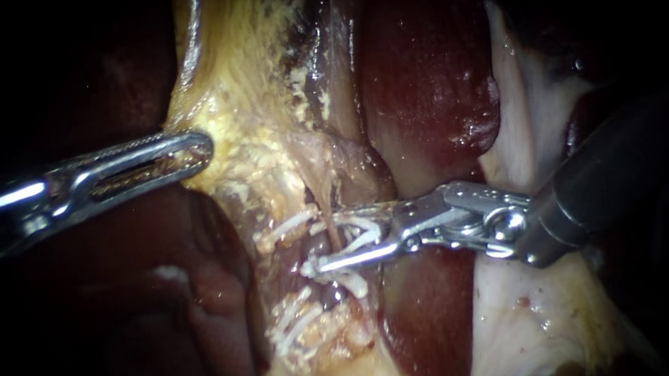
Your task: Clipping third clip right tube
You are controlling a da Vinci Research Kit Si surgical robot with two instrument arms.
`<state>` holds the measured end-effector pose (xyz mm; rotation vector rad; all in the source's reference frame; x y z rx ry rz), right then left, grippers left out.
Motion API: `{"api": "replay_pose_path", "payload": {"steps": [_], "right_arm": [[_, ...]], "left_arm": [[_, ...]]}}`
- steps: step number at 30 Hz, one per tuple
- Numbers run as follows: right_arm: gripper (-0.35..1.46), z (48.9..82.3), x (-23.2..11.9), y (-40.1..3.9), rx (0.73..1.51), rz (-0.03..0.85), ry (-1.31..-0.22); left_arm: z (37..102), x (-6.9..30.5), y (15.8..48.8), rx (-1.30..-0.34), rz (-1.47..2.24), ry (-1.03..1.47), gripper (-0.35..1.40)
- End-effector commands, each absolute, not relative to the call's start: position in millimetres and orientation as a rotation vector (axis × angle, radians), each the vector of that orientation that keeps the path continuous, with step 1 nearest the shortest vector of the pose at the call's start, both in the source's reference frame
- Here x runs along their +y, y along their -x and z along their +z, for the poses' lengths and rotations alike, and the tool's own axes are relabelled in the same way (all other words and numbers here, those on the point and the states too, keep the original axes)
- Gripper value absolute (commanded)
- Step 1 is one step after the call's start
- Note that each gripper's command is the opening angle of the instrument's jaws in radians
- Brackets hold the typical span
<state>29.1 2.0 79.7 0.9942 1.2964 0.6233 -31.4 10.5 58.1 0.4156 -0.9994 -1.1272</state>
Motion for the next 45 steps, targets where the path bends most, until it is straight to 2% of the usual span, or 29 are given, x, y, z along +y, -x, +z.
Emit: {"api": "replay_pose_path", "payload": {"steps": [1,9,13,17,22,31,35,38,40,41,43,45], "right_arm": [[0.53,79.3,2.0,-29.1,1.298,0.626,-1.018],[0.48,77.4,1.7,-29.2,1.302,0.633,-1.173],[0.47,77.3,1.9,-30.1,1.332,0.638,-1.219],[0.47,76.7,2.5,-30.9,1.366,0.647,-1.235],[0.47,75.1,4.6,-31.4,1.422,0.717,-1.233],[0.47,74.4,7.0,-31.1,1.429,0.805,-1.183],[0.43,75.1,7.5,-31.0,1.397,0.867,-1.200],[0.29,75.2,7.6,-30.9,1.369,0.916,-1.221],[-0.07,75.3,7.6,-30.7,1.349,0.944,-1.236],[-0.35,75.2,7.5,-30.5,1.335,0.966,-1.247],[-0.35,75.3,7.5,-30.2,1.320,0.971,-1.257],[-0.35,75.5,7.6,-29.9,1.268,0.998,-1.228]], "left_arm": [[58.1,10.5,31.3,-1.000,-1.126,-0.417,-0.35],[59.0,11.1,30.7,-0.998,-1.131,-0.408,-0.35],[59.3,11.2,30.7,-0.998,-1.131,-0.407,-0.35],[59.3,11.2,30.8,-0.998,-1.131,-0.407,-0.35],[59.3,11.2,30.9,-0.998,-1.132,-0.406,-0.35],[59.3,11.2,31.1,-0.998,-1.133,-0.405,-0.35],[59.3,11.1,31.1,-0.997,-1.133,-0.405,-0.35],[59.3,11.1,31.1,-0.997,-1.133,-0.404,-0.35],[59.3,11.1,31.1,-0.997,-1.133,-0.404,-0.35],[59.4,11.1,31.2,-0.997,-1.133,-0.404,-0.35],[59.4,11.1,31.2,-0.997,-1.133,-0.404,-0.35],[59.4,11.1,31.2,-0.997,-1.133,-0.404,-0.35]]}}
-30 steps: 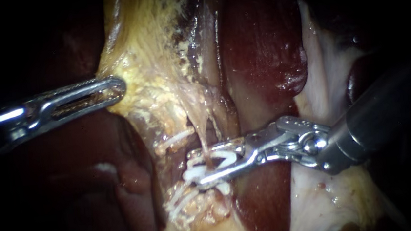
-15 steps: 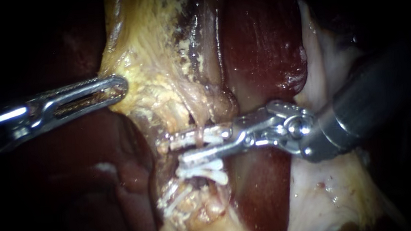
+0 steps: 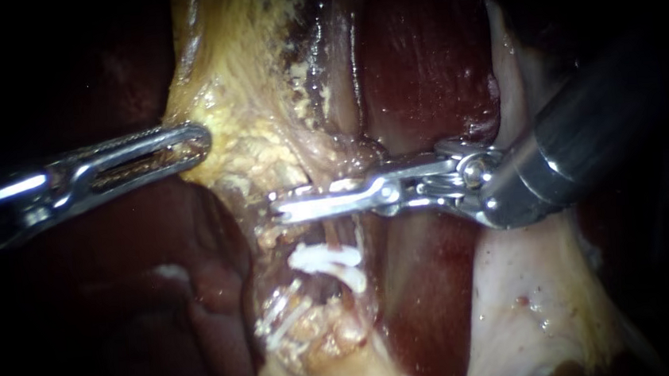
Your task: Clipping third clip right tube
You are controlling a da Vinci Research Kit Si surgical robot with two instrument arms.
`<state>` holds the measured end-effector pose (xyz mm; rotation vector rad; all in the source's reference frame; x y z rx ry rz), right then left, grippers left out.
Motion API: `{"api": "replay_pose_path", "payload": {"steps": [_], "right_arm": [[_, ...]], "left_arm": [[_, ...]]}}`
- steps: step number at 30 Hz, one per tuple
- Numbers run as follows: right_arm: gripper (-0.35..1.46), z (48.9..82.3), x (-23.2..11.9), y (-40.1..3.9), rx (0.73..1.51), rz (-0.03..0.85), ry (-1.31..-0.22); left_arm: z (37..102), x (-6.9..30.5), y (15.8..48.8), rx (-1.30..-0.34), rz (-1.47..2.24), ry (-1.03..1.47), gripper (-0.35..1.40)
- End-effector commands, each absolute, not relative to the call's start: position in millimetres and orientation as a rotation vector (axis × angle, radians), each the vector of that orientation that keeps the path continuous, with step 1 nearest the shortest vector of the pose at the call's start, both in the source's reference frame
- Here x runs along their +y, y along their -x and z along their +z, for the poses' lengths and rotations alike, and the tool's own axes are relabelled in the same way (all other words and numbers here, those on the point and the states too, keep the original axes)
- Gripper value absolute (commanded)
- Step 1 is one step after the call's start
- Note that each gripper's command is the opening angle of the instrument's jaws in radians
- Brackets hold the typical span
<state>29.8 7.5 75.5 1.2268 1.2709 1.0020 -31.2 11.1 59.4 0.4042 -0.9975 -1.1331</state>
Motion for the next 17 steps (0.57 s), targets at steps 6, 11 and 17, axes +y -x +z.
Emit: {"api": "replay_pose_path", "payload": {"steps": [6,11,17], "right_arm": [[-0.35,76.3,7.2,-29.8,1.247,1.003,-1.246],[-0.35,76.2,6.9,-30.0,1.246,0.996,-1.251],[-0.35,76.2,6.9,-30.0,1.243,1.000,-1.255]], "left_arm": [[59.4,11.1,31.2,-0.997,-1.133,-0.404,-0.35],[59.4,11.1,31.2,-0.997,-1.133,-0.404,-0.35],[59.4,11.1,31.3,-0.997,-1.134,-0.404,-0.35]]}}
